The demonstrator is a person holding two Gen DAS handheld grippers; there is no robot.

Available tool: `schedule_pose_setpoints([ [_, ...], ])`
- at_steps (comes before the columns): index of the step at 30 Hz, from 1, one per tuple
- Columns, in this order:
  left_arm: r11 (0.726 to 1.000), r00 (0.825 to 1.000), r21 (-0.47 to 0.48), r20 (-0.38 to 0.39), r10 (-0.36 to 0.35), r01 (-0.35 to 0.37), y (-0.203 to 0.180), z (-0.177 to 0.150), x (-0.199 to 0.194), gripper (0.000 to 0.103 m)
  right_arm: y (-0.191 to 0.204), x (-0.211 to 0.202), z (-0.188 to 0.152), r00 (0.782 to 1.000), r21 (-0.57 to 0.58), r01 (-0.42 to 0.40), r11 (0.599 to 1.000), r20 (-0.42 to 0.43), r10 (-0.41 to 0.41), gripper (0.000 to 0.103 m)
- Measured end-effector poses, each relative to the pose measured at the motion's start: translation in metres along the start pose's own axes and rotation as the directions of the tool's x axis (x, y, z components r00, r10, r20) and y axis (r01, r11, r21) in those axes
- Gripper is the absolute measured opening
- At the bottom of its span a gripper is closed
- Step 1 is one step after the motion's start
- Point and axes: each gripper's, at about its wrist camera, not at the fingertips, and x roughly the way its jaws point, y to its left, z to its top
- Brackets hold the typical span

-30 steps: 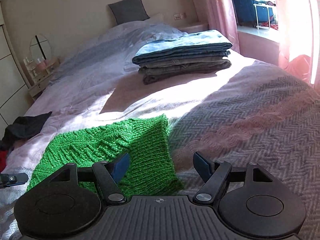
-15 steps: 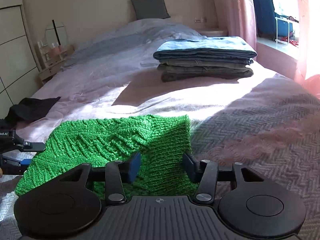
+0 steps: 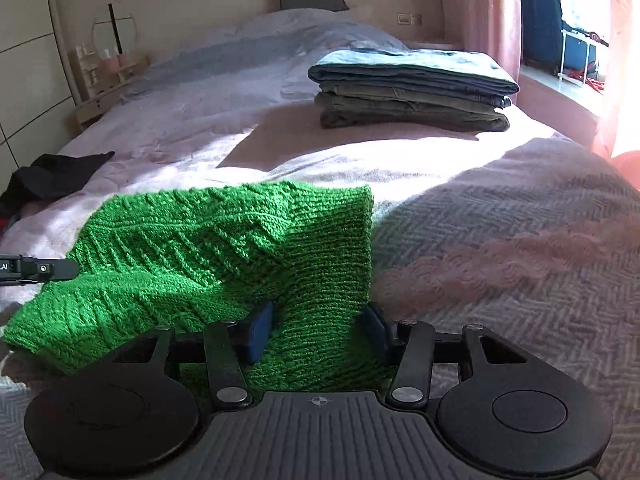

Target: Fold clothes

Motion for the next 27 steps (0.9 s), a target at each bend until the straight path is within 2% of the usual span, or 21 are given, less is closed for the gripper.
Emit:
schedule_pose_setpoints([
  [1,0.998,1.000,-0.057,0.008,-0.028,0.029,0.007,0.005,-0.002,0.035,-0.006,-0.002,0.006,1.000,0.037,-0.018,0.999,0.014,0.018,0.049],
  [3,0.991,0.999,-0.127,0.025,-0.042,0.045,0.014,0.016,0.001,0.041,-0.020,-0.002,0.018,0.998,0.118,-0.043,0.992,0.041,0.038,0.049],
  [5,0.983,0.998,-0.174,0.024,-0.054,0.058,0.019,0.024,0.010,0.041,-0.036,0.005,0.031,0.996,0.213,-0.071,0.974,0.061,0.059,0.050],
  [8,0.973,0.996,-0.214,0.003,-0.086,0.085,0.022,0.031,0.028,0.037,-0.059,0.033,0.039,0.991,0.357,-0.132,0.925,0.033,0.129,0.050],
  [9,0.976,0.996,-0.204,-0.008,-0.084,0.081,0.020,0.031,0.034,0.031,-0.064,0.042,0.038,0.987,0.401,-0.157,0.902,0.029,0.159,0.050],
  [10,0.981,0.997,-0.178,-0.014,-0.077,0.073,0.018,0.031,0.038,0.012,-0.068,0.047,0.036,0.982,0.436,-0.185,0.881,0.036,0.188,0.049],
  [11,0.989,0.998,-0.132,-0.008,-0.063,0.062,0.015,0.031,0.038,0.012,-0.070,0.050,0.034,0.978,0.450,-0.201,0.870,0.048,0.201,0.026],
  [13,0.999,0.999,-0.028,0.027,-0.031,0.031,0.010,0.026,0.034,0.011,-0.066,0.043,0.033,0.983,0.401,-0.186,0.897,0.070,0.172,0.017],
  [15,0.998,0.998,0.068,0.057,0.001,-0.005,0.006,0.018,0.032,0.012,-0.063,0.039,0.029,0.989,0.369,-0.149,0.917,0.067,0.134,0.014],
  [17,0.995,0.998,0.090,0.047,0.031,-0.035,0.007,0.011,0.038,0.013,-0.058,0.037,0.024,0.994,0.335,-0.107,0.936,0.056,0.094,0.013],
  [19,0.990,0.997,0.121,0.034,0.074,-0.077,0.002,0.010,0.042,0.015,-0.044,0.036,0.022,0.997,0.249,-0.068,0.966,0.055,0.056,0.014],
  [21,0.985,0.994,0.135,0.032,0.107,-0.110,-0.007,0.017,0.036,0.024,-0.036,0.030,0.029,0.998,0.194,-0.032,0.980,0.051,0.022,0.021],
  [22,0.984,0.992,0.128,0.041,0.118,-0.123,-0.011,0.022,0.031,0.025,-0.030,0.022,0.032,0.997,0.158,0.007,0.987,0.071,-0.019,0.041],
  [23,0.985,0.991,0.118,0.060,0.123,-0.129,-0.013,0.028,0.026,0.024,-0.025,0.015,0.036,0.994,0.122,0.048,0.991,0.092,-0.059,0.051],
  [25,0.986,0.989,0.108,0.095,0.116,-0.126,-0.022,0.041,0.019,0.024,-0.012,0.004,0.044,0.985,0.032,0.084,0.996,0.148,-0.088,0.051],
  [27,0.987,0.992,0.124,0.097,0.087,-0.099,-0.036,0.050,0.023,0.024,0.003,0.004,0.053,0.984,-0.029,0.063,0.998,0.170,-0.057,0.051],
])
